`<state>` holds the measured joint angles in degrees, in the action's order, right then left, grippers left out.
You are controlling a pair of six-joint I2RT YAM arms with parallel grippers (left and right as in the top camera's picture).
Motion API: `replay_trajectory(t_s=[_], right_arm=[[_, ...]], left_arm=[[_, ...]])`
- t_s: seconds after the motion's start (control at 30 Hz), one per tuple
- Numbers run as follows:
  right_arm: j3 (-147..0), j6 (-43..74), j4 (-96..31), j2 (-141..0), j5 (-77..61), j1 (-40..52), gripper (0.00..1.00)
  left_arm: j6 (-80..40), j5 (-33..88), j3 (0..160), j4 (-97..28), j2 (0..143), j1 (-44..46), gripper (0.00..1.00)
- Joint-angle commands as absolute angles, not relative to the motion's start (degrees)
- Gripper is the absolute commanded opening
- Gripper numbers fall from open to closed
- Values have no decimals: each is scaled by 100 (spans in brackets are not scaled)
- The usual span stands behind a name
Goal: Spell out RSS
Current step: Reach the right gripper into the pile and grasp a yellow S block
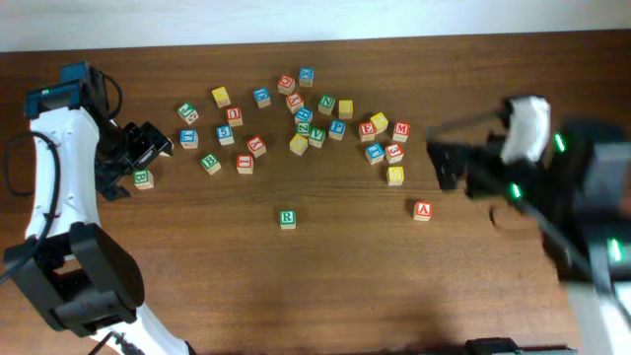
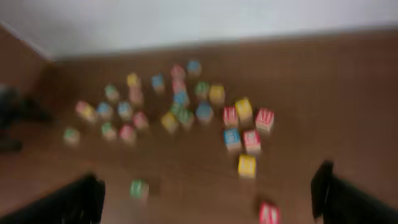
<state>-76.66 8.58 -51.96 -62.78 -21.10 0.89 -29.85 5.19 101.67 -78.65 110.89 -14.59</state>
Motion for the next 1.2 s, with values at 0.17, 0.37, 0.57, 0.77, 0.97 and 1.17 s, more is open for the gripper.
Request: replay_trajectory(t_s=[0.17, 0.37, 0.57, 0.77, 0.97, 1.17], right_arm=[[-8718, 1166, -6228, -10700, -1199, 746, 91], [-8702, 1376, -5651, -11681, 95, 1492, 68], [-8700, 1031, -5317, -11937, 73, 1487, 51], [-8493, 1035, -5166, -11937, 69, 1487, 39], [-8501, 1037, -5068, -11935, 69, 1487, 22], [-8816, 1096, -6128, -11061, -1317, 1551, 22]], left_arm=[[-3039, 515, 10237, -7852, 10965, -1474, 99], [-3039, 515, 10237, -7852, 10965, -1474, 99], [-3039, 515, 10237, -7852, 10965, -1476, 99], [-3039, 515, 10237, -7852, 10965, -1476, 99], [-3039, 515, 10237, -7852, 10965, -1476, 99], [-3039, 515, 10237, -7852, 10965, -1474, 99]])
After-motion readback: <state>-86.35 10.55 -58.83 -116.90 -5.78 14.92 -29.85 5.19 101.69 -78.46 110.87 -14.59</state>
